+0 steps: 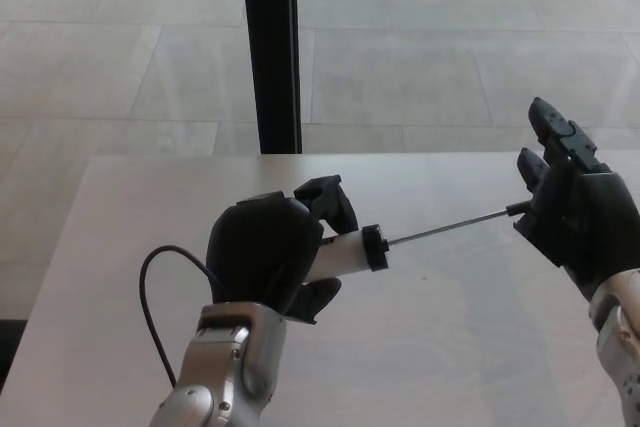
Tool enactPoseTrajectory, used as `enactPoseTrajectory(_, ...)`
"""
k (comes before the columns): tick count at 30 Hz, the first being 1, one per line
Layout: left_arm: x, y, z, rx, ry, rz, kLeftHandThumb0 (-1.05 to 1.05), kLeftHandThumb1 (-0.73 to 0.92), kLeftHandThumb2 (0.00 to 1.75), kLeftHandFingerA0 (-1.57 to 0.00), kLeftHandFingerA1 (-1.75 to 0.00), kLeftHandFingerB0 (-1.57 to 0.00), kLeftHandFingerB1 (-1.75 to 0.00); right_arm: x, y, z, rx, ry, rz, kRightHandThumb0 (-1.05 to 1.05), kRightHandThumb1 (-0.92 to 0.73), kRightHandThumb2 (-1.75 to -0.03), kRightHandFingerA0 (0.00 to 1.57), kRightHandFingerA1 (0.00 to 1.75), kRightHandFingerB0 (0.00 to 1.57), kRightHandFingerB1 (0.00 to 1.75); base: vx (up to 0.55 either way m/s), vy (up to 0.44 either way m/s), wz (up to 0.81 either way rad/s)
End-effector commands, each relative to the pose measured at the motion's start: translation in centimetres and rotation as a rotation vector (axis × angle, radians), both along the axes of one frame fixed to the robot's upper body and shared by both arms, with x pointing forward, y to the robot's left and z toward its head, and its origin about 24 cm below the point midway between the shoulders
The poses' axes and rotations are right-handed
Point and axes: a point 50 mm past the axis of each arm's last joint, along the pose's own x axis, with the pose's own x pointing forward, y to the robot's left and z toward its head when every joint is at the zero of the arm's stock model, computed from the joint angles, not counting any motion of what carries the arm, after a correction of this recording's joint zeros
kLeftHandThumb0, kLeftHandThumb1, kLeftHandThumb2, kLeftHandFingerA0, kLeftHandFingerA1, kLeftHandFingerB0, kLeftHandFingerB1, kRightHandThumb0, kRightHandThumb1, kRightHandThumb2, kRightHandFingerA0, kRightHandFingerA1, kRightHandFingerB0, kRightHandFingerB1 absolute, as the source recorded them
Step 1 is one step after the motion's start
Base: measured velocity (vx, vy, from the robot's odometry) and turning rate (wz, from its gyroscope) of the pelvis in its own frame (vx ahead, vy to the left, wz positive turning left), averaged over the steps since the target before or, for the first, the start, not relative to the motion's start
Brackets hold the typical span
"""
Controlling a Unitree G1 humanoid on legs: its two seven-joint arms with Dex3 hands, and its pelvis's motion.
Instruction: The robot uses its left hand to lift the air pump kept on the middle of the desk and use the right hand to compress the handle
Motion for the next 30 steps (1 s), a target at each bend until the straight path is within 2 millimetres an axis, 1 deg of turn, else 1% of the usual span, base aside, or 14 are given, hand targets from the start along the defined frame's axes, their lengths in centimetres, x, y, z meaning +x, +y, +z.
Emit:
enactPoseTrajectory(1,0.2,-0.1,0.5,0.021,-0.022,-0.011,-0.14,0.57,1.01,-0.85,-1.75,-0.73,-1.50,-0.6,0.4,-0.5,-0.069,0.051,0.064,-1.01,-0.92,-1.35,0.00,0.09,0.00,0.04,0.00,0.000,0.00)
enactPoseTrajectory(4,0.4,-0.2,0.7,-0.010,-0.015,-0.018,-0.11,0.54,1.09,-0.90,-1.75,-0.73,-1.61,-1.0,0.5,-0.8,-0.064,0.075,0.065,-1.05,-0.92,-1.36,0.00,0.05,0.00,0.00,0.00,0.000,0.00)
enactPoseTrajectory(7,0.6,-0.5,1.2,0.003,-0.027,-0.017,-0.14,0.54,1.10,-0.87,-1.75,-0.76,-1.52,-1.2,0.7,-1.2,-0.042,0.066,0.081,-1.05,-0.91,-1.34,0.00,0.06,0.00,0.03,0.00,0.000,0.00)
enactPoseTrajectory(9,0.7,-0.7,1.5,-0.013,-0.040,-0.024,-0.13,0.52,1.13,-0.94,-1.75,-0.80,-1.49,-1.3,0.8,-1.6,-0.055,0.092,0.099,-1.05,-0.92,-1.35,0.00,0.07,0.00,0.01,0.00,0.000,0.00)
enactPoseTrajectory(10,0.7,-0.8,1.6,-0.017,-0.041,-0.026,-0.22,0.51,1.13,-1.23,-1.41,-0.99,-1.24,-1.4,0.9,-1.7,-0.064,0.100,0.114,-1.05,-0.92,-1.35,0.00,0.07,0.00,0.02,0.00,0.000,0.00)
enactPoseTrajectory(11,0.8,-0.9,1.7,-0.020,-0.038,-0.028,-0.15,0.53,1.11,-0.96,-1.75,-0.79,-1.51,-1.4,1.0,-1.7,-0.062,0.100,0.118,-1.05,-0.92,-1.35,0.00,0.07,0.00,0.01,0.00,0.000,0.00)
enactPoseTrajectory(22,1.3,-1.7,2.6,-0.062,-0.041,-0.002,-0.17,0.56,1.04,-0.91,-1.75,-0.80,-1.45,-1.2,2.1,-0.8,-0.048,0.052,0.117,-1.05,-0.90,-1.36,0.00,0.04,0.00,0.00,0.00,0.000,0.00)
enactPoseTrajectory(23,1.3,-1.8,2.6,-0.064,-0.039,0.001,-0.15,0.53,1.07,-0.92,-1.72,-0.81,-1.42,-1.2,2.2,-0.8,-0.044,0.047,0.116,-1.05,-0.91,-1.37,0.00,0.03,0.00,0.00,0.00,0.000,0.00)
enactPoseTrajectory(24,1.3,-1.9,2.6,-0.070,-0.030,0.004,-0.17,0.56,1.04,-0.95,-1.74,-0.84,-1.27,-1.1,2.3,-0.6,-0.037,0.037,0.115,-1.05,-0.92,-1.38,0.00,0.03,0.00,0.00,0.00,0.000,0.00)
enactPoseTrajectory(26,1.4,-2.0,2.6,-0.074,-0.021,0.005,-0.17,0.56,1.04,-0.95,-1.74,-0.84,-1.27,-1.1,2.3,-0.5,-0.034,0.034,0.114,-1.05,-0.92,-1.38,0.00,0.03,0.00,0.00,0.00,0.000,0.00)
enactPoseTrajectory(27,1.4,-2.2,2.6,-0.068,-0.022,0.007,-0.15,0.49,1.12,-1.00,-1.69,-0.90,-1.21,-1.0,2.4,-0.1,-0.033,0.017,0.102,-1.05,-0.92,-1.38,0.00,0.02,0.00,0.00,0.00,0.000,0.00)
enactPoseTrajectory(28,1.5,-2.3,2.5,-0.064,0.001,0.008,-0.16,0.48,1.17,-0.99,-1.71,-0.89,-1.27,-1.0,2.4,0.2,-0.036,0.010,0.101,-1.05,-0.92,-1.38,0.00,0.02,0.00,0.00,0.00,0.000,0.00)
enactPoseTrajectory(29,1.5,-2.5,2.5,-0.042,-0.013,0.007,-0.14,0.46,1.18,-1.03,-1.62,-0.94,-1.14,-1.0,2.4,0.5,-0.048,-0.006,0.100,-1.05,-0.90,-1.37,0.00,0.02,0.00,0.00,0.00,0.000,0.00)
enactPoseTrajectory(30,1.5,-2.5,2.5,-0.041,-0.013,0.008,-0.14,0.46,1.18,-1.03,-1.62,-0.94,-1.14,-1.0,2.4,0.5,-0.048,-0.006,0.099,-1.05,-0.90,-1.37,0.00,0.02,0.00,0.00,0.00,0.000,0.00)
